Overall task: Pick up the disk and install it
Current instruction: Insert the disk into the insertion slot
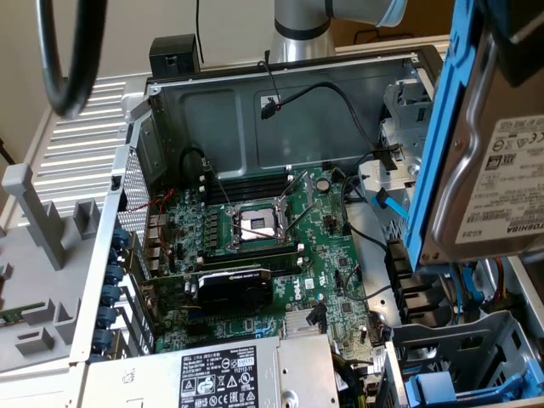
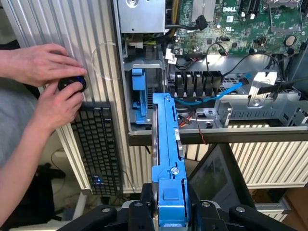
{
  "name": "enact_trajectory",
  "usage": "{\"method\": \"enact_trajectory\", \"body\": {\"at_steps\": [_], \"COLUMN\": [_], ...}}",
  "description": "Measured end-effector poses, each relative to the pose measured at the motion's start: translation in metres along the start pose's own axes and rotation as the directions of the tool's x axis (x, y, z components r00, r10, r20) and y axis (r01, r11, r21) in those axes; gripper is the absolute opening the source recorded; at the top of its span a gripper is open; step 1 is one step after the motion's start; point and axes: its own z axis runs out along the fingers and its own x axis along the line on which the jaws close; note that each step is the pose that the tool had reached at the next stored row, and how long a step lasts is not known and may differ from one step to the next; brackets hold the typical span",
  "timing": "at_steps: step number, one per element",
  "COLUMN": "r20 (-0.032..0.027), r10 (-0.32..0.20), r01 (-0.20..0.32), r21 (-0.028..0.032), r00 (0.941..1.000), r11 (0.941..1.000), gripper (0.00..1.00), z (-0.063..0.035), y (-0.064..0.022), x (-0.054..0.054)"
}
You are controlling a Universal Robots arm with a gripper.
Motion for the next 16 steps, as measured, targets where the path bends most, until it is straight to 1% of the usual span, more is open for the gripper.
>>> {"method": "enact_trajectory", "body": {"at_steps": [12, 16], "r20": [-0.0031, -0.0056], "r10": [0.012, 0.016], "r01": [-0.012, -0.016], "r21": [0.0023, 0.0029], "r00": [0.9999, 0.9999], "r11": [0.9999, 0.9999], "gripper": [0.37, 0.37], "z": [0.019, 0.0255], "y": [0.0102, 0.0136], "x": [0.017, 0.021]}}
